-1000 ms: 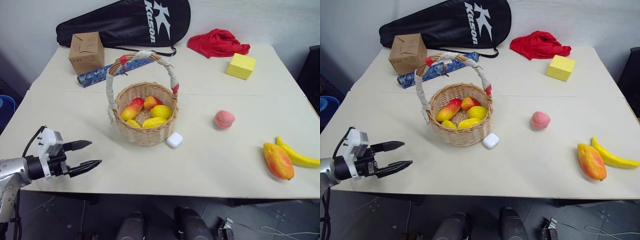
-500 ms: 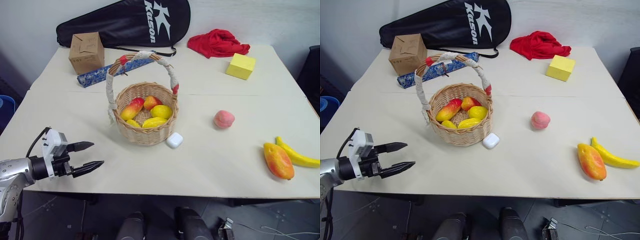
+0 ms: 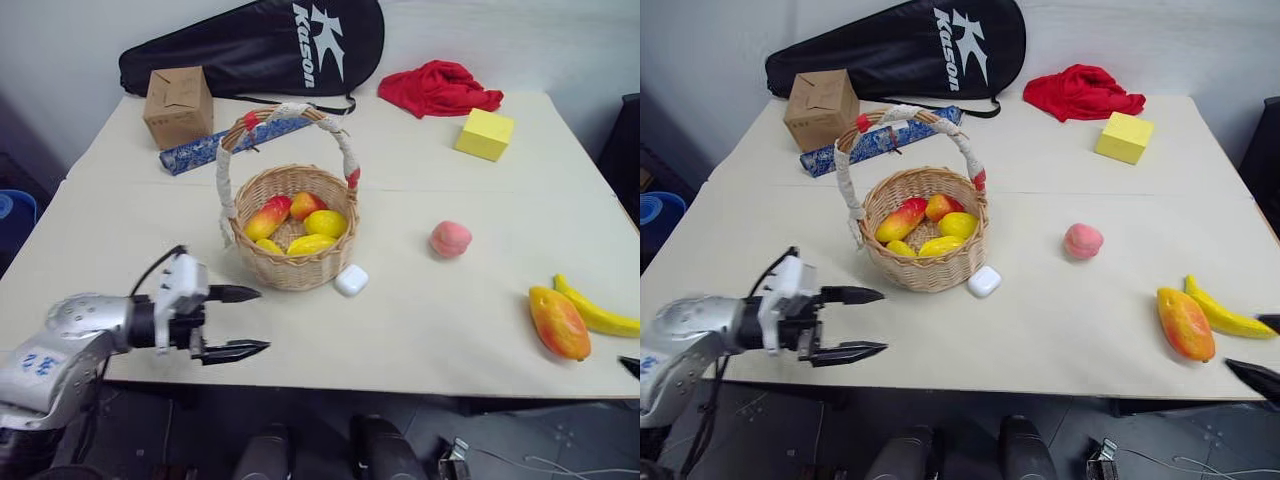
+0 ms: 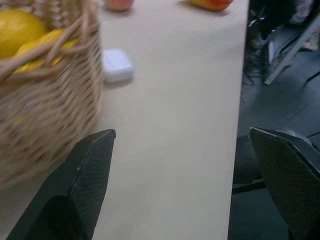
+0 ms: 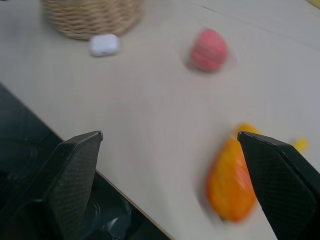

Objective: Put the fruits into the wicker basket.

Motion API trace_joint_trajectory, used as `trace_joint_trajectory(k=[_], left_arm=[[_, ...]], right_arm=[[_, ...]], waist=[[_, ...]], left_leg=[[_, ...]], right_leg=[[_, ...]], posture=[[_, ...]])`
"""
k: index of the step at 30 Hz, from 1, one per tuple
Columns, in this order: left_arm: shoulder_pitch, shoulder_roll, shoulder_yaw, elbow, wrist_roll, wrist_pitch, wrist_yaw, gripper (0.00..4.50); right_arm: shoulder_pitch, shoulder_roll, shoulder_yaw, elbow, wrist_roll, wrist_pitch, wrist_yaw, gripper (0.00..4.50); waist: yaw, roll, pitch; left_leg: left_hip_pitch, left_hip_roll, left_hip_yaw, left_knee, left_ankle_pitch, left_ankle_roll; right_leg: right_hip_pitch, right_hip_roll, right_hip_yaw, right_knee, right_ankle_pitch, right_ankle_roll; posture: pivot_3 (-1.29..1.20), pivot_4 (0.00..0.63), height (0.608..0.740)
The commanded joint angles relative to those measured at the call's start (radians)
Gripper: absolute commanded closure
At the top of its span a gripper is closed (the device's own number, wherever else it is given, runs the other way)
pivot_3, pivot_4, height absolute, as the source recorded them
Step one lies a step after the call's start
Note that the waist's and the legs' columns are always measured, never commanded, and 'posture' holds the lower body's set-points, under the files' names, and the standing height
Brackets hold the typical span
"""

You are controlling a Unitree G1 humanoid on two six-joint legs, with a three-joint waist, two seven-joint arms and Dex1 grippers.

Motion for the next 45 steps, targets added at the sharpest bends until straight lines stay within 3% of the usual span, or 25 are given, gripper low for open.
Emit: trace_joint_trajectory(k=[1,4,9,12,18,27,35,38,41,45], left_arm=[[-0.074,-0.053,-0.108,0.001,0.063,-0.011,0.047,0.0],[-0.083,-0.063,-0.108,-0.005,0.047,-0.017,0.029,0.0],[-0.082,-0.034,-0.061,0.006,0.033,-0.011,0.015,0.0],[-0.072,0.007,0.018,-0.012,-0.019,0.023,0.006,0.0],[-0.02,0.072,0.133,-0.073,-0.077,0.089,0.027,0.0],[0.045,0.086,0.221,-0.145,-0.127,0.138,0.077,0.0],[0.008,0.063,0.179,-0.125,-0.122,0.123,0.112,0.0],[-0.014,0.057,0.161,-0.108,-0.113,0.113,0.113,0.0],[-0.031,0.051,0.15,-0.089,-0.107,0.102,0.11,0.0],[-0.056,0.029,0.123,-0.069,-0.107,0.089,0.113,0.0]], right_arm=[[-0.06,0.009,0.098,-0.196,0.059,0.002,-0.098,0.04],[-0.128,0.018,0.239,-0.302,0.045,-0.021,-0.181,0.04],[-0.435,0.042,0.714,-0.361,-0.069,0.013,-0.456,0.04],[-0.712,0.192,1.082,-0.25,-0.252,0.06,-0.644,0.04],[-0.9,0.425,1.343,-0.063,-0.453,0.065,-0.827,0.04],[-0.936,0.516,1.409,0.083,-0.573,0.021,-0.858,0.04],[-0.994,0.578,1.429,0.309,-0.641,-0.076,-0.822,0.04],[-1.003,0.605,1.412,0.378,-0.647,-0.11,-0.814,0.67],[-1.001,0.61,1.398,0.386,-0.636,-0.133,-0.78,1.68],[-0.975,0.618,1.3,0.296,-0.522,-0.094,-0.733,1.71]], waist=[[0.001,-0.001,0.0],[-0.006,-0.002,0.0],[-0.012,-0.003,0.001],[-0.018,-0.009,0.003],[-0.016,-0.009,0.004],[-0.017,-0.01,0.004],[-0.034,-0.01,0.004],[-0.036,-0.01,0.004],[-0.035,-0.01,0.004],[-0.034,-0.01,0.004]], left_leg=[[0.0,0.0,0.0,0.001,0.0,0.0],[-0.001,-0.001,0.001,0.001,0.001,0.001],[-0.001,-0.001,0.001,0.003,0.001,0.0],[0.001,0.0,0.0,0.003,0.004,-0.003],[-0.003,-0.001,-0.003,0.001,0.006,-0.005],[-0.006,-0.001,-0.002,0.001,0.005,-0.003],[-0.001,-0.001,-0.002,0.001,0.007,-0.005],[-0.001,0.0,-0.001,0.001,0.007,-0.005],[-0.001,0.0,-0.001,0.001,0.007,-0.006],[-0.001,0.0,-0.001,0.001,0.007,-0.006]], right_leg=[[0.0,0.0,0.0,0.0,0.001,0.001],[0.0,0.0,0.001,-0.001,0.001,0.002],[-0.002,0.001,0.002,0.003,0.001,0.002],[-0.003,0.002,0.001,0.006,0.001,-0.001],[-0.007,0.001,-0.002,0.008,0.0,-0.006],[-0.01,0.0,-0.002,0.008,0.0,-0.006],[-0.008,0.002,-0.002,0.013,0.0,-0.006],[-0.008,0.003,-0.001,0.014,0.0,-0.006],[-0.008,0.004,-0.001,0.013,0.0,-0.006],[-0.008,0.004,-0.001,0.013,0.0,-0.006]], posture=[[0.0,0.15,0.74],[0.0,0.15,0.74],[0.0,0.15,0.74],[0.0,0.15,0.74],[0.0,0.15,0.74],[0.0,0.15,0.74],[0.0,0.15,0.74],[0.0,0.15,0.74],[0.0,0.15,0.74],[0.0,0.15,0.74]])
